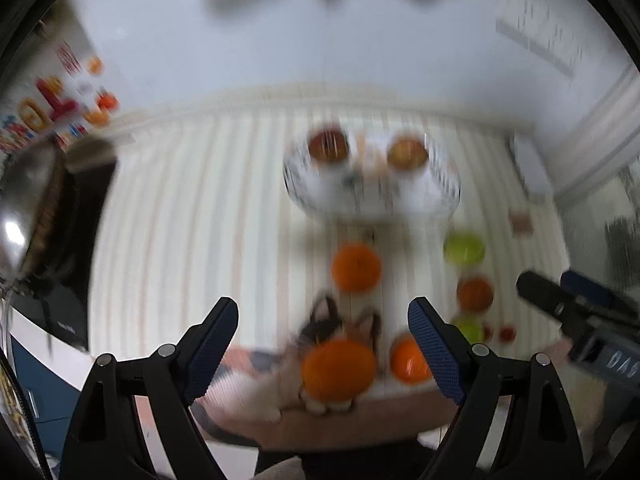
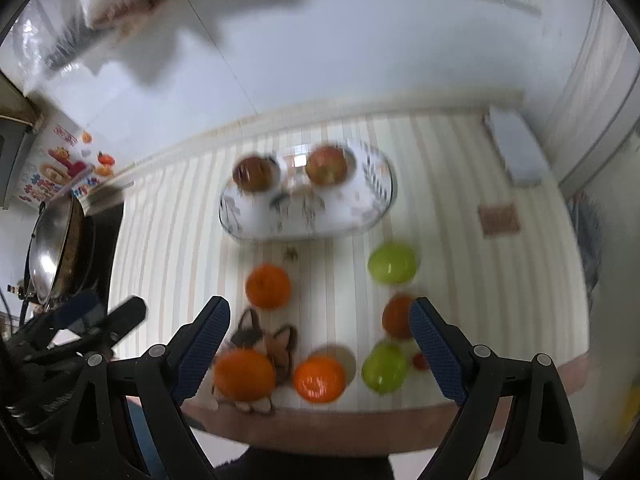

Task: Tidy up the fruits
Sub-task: 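Grasp the large orange with the left tool while the right tool grasps a tangerine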

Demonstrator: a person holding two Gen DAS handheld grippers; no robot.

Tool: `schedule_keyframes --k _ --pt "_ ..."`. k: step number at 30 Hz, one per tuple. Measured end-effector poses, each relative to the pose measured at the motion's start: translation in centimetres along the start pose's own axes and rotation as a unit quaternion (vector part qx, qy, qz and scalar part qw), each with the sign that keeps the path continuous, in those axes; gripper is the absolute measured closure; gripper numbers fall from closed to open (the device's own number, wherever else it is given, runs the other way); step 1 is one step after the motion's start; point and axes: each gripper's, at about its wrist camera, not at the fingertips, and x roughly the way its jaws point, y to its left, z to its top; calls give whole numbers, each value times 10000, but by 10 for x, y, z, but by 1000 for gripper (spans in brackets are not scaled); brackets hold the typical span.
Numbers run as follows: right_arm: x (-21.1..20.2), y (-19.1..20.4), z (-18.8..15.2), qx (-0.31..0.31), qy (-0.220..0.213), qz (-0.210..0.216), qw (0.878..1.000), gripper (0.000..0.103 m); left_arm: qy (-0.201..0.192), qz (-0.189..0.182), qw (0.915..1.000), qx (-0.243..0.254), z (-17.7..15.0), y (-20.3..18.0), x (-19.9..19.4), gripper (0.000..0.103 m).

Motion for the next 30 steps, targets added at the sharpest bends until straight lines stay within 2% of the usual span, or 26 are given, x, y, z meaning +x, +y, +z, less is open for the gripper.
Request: schedule_keyframes --k 2,5,9,12,16,19,21,25,30 --pt "21 -10 -13 106 319 4 9994 10 544 -84 9984 135 -13 -5 33 16" --pt "51 -25 -28 334 766 195 9963 10 1358 -244 9901 254 -33 -13 83 16" --pt "86 -39 -47 559 1211 291 9906 10 1838 -284 9824 143 -43 -20 128 16" --pt "100 -45 -56 636 1395 315 9877 10 1704 201 9846 327 -39 -25 141 16" --pt "112 -47 -60 648 1505 331 9859 10 1819 421 9801 674 -37 -28 160 16" --pt "116 -44 -61 643 1561 341 9851 10 2117 219 9750 645 -45 -21 178 18" --pt "119 -41 -62 619 1608 344 9845 10 2036 16 9778 489 -47 -16 178 19" --pt "127 -32 -62 489 1731 409 9828 10 1891 -10 9813 349 -50 -16 174 20" --pt "144 -13 -66 175 2025 588 9773 13 1842 18 9826 254 -56 2 166 20"
